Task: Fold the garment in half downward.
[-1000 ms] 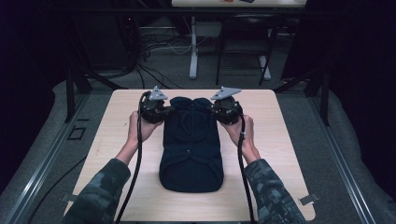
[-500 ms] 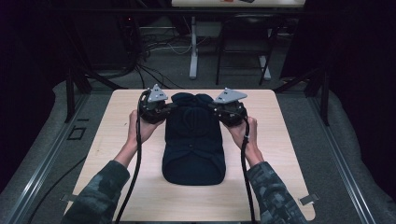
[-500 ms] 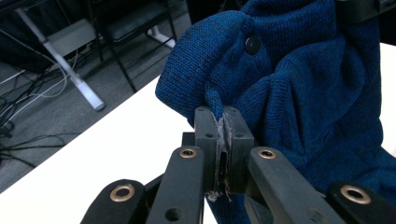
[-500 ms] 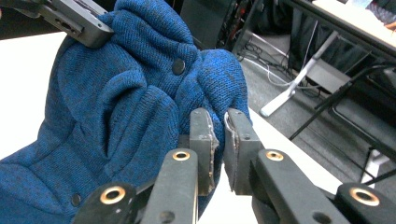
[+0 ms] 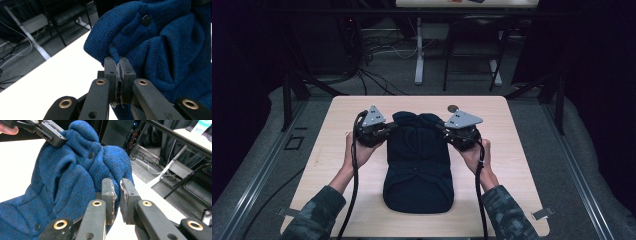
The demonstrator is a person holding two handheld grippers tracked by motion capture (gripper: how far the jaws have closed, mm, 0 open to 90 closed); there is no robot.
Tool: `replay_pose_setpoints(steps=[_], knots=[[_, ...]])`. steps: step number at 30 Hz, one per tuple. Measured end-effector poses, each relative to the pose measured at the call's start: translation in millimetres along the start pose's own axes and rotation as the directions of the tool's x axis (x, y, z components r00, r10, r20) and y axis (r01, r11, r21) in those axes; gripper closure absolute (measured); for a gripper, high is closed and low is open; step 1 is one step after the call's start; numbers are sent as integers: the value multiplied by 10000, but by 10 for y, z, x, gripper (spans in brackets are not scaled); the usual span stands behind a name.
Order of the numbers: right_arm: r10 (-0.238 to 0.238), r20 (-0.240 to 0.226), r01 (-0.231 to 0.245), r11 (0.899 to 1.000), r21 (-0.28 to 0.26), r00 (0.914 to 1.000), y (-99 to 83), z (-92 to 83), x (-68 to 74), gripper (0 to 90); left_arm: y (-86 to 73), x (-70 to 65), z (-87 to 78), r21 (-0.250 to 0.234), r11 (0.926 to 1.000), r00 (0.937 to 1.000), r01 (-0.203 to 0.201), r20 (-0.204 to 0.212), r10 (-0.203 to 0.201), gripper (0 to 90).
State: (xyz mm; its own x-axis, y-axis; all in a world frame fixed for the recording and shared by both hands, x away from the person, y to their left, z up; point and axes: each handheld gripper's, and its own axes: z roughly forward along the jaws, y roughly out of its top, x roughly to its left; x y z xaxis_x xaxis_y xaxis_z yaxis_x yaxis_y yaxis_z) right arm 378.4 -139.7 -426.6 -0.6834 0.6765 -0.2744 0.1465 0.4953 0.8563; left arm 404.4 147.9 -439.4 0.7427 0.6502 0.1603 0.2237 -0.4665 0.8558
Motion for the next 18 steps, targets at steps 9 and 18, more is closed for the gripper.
replay_pose_setpoints(steps=[9, 18], knots=[[269, -40, -268, 9995, 158, 9996, -53, 178, -87, 826, -8, 94, 135, 229, 9996, 9999, 150, -29, -149, 869], [114, 314, -116, 9999, 63, 9994, 44, 231, -173, 826, 97, 178, 203, 109, 9999, 9995, 112, -292, -109, 869]])
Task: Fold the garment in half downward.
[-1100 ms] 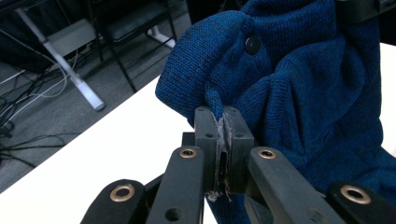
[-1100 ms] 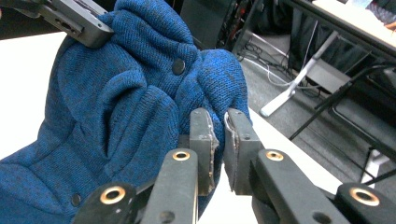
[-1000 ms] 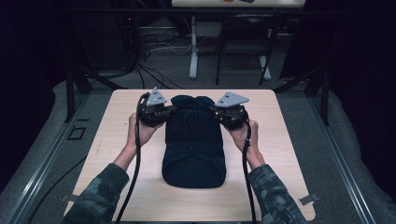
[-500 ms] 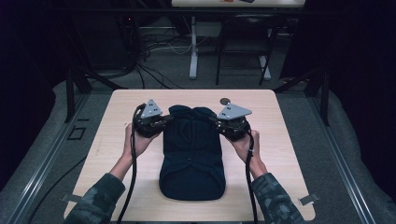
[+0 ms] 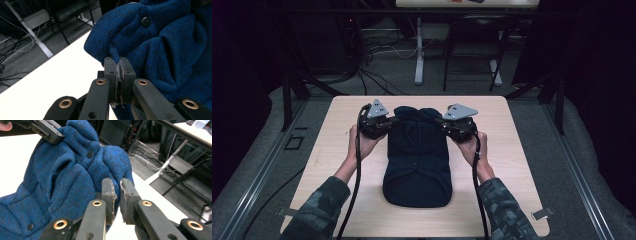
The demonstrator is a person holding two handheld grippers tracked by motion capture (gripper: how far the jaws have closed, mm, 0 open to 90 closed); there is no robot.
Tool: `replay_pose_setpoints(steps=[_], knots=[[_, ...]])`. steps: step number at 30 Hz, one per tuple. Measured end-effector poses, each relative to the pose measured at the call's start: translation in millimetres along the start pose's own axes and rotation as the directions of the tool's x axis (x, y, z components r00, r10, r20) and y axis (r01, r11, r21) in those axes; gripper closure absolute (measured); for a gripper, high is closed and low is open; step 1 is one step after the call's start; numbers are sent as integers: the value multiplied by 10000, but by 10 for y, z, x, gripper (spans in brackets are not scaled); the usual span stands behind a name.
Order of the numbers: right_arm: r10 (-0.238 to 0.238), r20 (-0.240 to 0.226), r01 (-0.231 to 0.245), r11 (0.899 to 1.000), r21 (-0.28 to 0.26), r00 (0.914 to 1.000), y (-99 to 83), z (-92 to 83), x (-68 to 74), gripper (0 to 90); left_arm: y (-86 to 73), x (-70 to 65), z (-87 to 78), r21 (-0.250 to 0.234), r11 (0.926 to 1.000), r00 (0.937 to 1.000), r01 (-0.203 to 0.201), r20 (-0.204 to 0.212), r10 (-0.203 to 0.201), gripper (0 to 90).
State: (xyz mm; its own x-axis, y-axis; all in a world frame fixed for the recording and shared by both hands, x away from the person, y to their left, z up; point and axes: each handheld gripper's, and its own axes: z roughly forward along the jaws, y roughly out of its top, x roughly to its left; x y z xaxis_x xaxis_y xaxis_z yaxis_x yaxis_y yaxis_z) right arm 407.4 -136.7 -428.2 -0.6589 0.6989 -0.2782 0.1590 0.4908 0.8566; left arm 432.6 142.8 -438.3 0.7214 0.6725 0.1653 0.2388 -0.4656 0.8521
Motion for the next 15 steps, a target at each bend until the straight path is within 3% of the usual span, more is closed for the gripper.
replay_pose_setpoints(steps=[2, 6, 10, 15], knots=[[-40, 112, 42, 9998, -204, 9999, 26, -29, 0, 826, 39, -22, -44, -359, 9993, 9999, -125, -98, 121, 869], [-311, 233, 321, 9986, -427, 9992, 16, -142, 46, 826, 34, -92, -114, -578, 9972, 9989, -471, -92, 467, 869], [-262, 159, 271, 9980, -564, 9995, -46, -234, 81, 826, -33, -163, -154, -636, 9959, 9979, -643, -22, 643, 869], [-307, -11, 306, 9974, -653, 9995, -116, -271, 147, 826, -117, -178, -199, -739, 9958, 9985, -536, 96, 544, 870]])
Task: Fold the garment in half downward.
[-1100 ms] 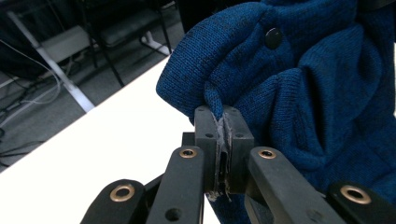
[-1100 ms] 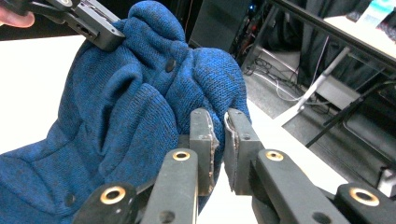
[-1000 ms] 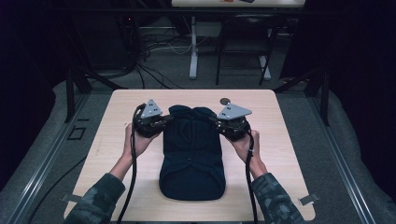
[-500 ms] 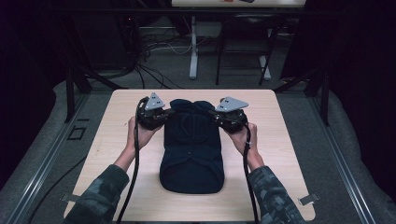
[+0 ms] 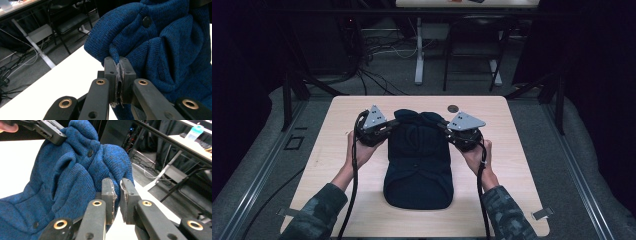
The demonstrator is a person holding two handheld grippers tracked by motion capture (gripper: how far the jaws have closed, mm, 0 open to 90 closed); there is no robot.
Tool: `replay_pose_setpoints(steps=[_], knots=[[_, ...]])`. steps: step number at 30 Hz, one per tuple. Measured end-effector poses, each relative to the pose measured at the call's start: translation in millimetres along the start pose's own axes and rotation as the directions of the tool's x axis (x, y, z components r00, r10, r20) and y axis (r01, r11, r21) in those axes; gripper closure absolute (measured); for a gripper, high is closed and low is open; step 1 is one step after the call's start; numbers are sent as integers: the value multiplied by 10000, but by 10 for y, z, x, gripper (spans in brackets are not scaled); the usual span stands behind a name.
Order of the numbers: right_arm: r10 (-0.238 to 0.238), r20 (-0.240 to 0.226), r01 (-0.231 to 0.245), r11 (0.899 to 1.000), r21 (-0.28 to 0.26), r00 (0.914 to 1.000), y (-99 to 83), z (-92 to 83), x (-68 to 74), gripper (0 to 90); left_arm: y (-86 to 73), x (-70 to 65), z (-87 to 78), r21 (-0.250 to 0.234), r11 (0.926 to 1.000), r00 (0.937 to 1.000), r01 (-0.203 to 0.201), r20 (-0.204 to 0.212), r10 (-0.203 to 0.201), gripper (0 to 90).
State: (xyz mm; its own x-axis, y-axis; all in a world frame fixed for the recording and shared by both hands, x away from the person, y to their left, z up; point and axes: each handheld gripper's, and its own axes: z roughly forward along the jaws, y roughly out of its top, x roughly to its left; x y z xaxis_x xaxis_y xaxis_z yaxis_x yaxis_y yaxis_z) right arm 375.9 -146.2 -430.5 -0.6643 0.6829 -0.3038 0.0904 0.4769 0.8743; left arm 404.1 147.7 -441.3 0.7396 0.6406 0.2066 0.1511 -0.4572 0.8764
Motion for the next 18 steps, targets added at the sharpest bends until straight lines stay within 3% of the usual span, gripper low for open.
replay_pose_setpoints(steps=[8, 9, 18], knots=[[-58, -82, 56, 9997, -222, 9999, -81, -53, 92, 826, -82, -85, -77, -187, 9995, 9996, -272, 52, 273, 869], [-225, -72, 224, 9996, -166, 9997, -98, -70, 116, 826, -113, -123, -110, -184, 9988, 9990, -452, 25, 453, 869], [-401, -162, 399, 9991, -140, 9991, -150, -45, 171, 831, -262, -138, -98, 37, 9996, 9992, -279, 280, 278, 856]])
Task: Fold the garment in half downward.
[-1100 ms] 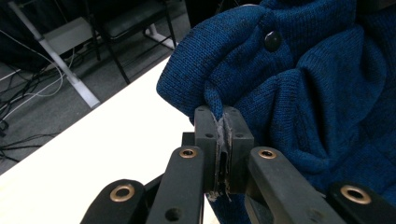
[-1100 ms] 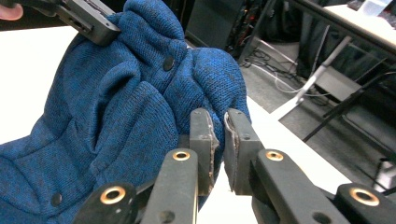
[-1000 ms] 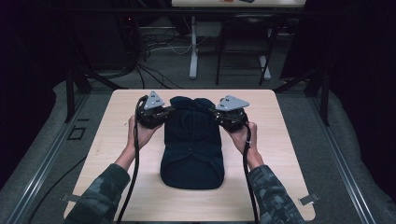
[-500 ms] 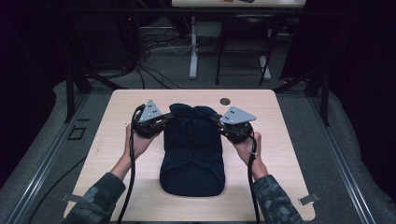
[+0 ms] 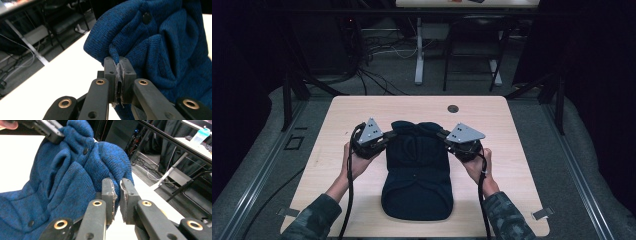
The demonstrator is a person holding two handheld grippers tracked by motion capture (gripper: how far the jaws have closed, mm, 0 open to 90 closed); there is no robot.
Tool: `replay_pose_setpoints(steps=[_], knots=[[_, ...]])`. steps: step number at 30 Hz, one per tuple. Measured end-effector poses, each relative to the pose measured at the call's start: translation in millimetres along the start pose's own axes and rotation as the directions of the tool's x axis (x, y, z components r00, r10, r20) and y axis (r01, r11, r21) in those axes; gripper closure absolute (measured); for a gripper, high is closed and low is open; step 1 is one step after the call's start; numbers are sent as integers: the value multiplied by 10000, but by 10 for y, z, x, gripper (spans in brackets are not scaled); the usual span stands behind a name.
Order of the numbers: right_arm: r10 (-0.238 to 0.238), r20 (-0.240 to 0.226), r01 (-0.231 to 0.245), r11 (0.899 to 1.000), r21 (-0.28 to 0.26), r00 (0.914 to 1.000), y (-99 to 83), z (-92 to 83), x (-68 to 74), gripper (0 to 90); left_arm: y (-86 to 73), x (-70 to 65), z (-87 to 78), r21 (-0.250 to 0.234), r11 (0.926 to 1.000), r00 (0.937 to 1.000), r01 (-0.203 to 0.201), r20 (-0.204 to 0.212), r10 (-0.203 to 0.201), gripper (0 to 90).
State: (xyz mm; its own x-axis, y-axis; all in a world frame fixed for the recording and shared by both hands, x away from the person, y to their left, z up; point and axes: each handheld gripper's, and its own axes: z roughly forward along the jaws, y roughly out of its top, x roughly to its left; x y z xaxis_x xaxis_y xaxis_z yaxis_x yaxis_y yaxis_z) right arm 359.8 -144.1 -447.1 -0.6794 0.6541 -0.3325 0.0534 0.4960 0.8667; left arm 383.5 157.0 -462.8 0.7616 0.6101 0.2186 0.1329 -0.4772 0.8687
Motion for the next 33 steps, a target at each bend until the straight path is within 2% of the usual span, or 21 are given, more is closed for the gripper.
replay_pose_setpoints(steps=[1, 2, 3, 6, 7, 9, 14, 19, 22, 23, 25, 27, 29, 31, 32, 33], knots=[[-14, -62, 14, 10000, 6, 10000, 4, 17, -1, 832, -25, 11, 17, 67, 9999, 9999, 139, 91, -140, 850], [-66, -45, 66, 10000, 49, 10000, 4, 42, 2, 833, -82, 39, 44, 159, 9989, 9987, 445, 236, -448, 843], [-58, -98, 59, 9999, 86, 9999, -2, 69, 5, 834, -82, 39, 44, 159, 9989, 9987, 445, 236, -448, 836], [-92, -224, 96, 9998, 158, 9997, -10, 141, 9, 835, -194, 94, 89, 363, 9956, 9950, 867, 476, -884, 818], [-110, -257, 115, 9997, 199, 9996, -9, 157, 11, 836, -194, 94, 89, 363, 9956, 9950, 867, 476, -884, 807], [-63, -302, 68, 9998, 163, 9995, -13, 180, 12, 836, -239, 113, 101, 491, 9921, 9908, 1153, 655, -1184, 778], [-26, -298, 31, 9999, 148, 9996, -17, 193, 5, 837, -204, 55, 68, 778, 9885, 9879, 1296, 757, -1355, 576], [116, -245, -112, 9998, 167, 9996, -36, 197, -19, 836, -175, -11, -19, 756, 9832, 9841, 1660, 506, -1701, 470], [166, -241, -164, 9998, 66, 9996, -37, 194, -21, 837, -174, -129, -64, 705, 9812, 9807, 1798, 650, -1844, 469], [143, -200, -141, 9999, 91, 9997, -37, 193, -22, 836, -178, -218, -49, 800, 9817, 9795, 1727, 913, -1797, 495], [182, -227, -179, 9998, 99, 9996, -43, 204, -30, 837, -205, -461, 40, 1287, 9828, 9777, 1328, 1459, -1512, 559], [197, -194, -194, 9997, 115, 9996, -48, 218, -30, 836, -277, -687, 183, 1796, 9759, 9657, 1235, 2047, -1599, 628], [220, -222, -217, 9997, 136, 9995, -49, 226, -27, 836, -380, -846, 343, 2389, 9623, 9571, 1303, 2231, -1850, 706], [229, -276, -226, 9997, 122, 9994, -49, 224, -27, 836, -501, -932, 484, 2918, 9468, 9588, 1356, 2021, -1996, 765], [187, -304, -182, 9997, 148, 9994, -47, 220, -27, 836, -551, -957, 546, 3283, 9351, 9577, 1337, 2000, -2072, 787], [207, -325, -203, 9997, 119, 9993, -48, 217, -29, 836, -589, -975, 585, 3459, 9287, 9616, 1334, 1818, -2058, 810]])
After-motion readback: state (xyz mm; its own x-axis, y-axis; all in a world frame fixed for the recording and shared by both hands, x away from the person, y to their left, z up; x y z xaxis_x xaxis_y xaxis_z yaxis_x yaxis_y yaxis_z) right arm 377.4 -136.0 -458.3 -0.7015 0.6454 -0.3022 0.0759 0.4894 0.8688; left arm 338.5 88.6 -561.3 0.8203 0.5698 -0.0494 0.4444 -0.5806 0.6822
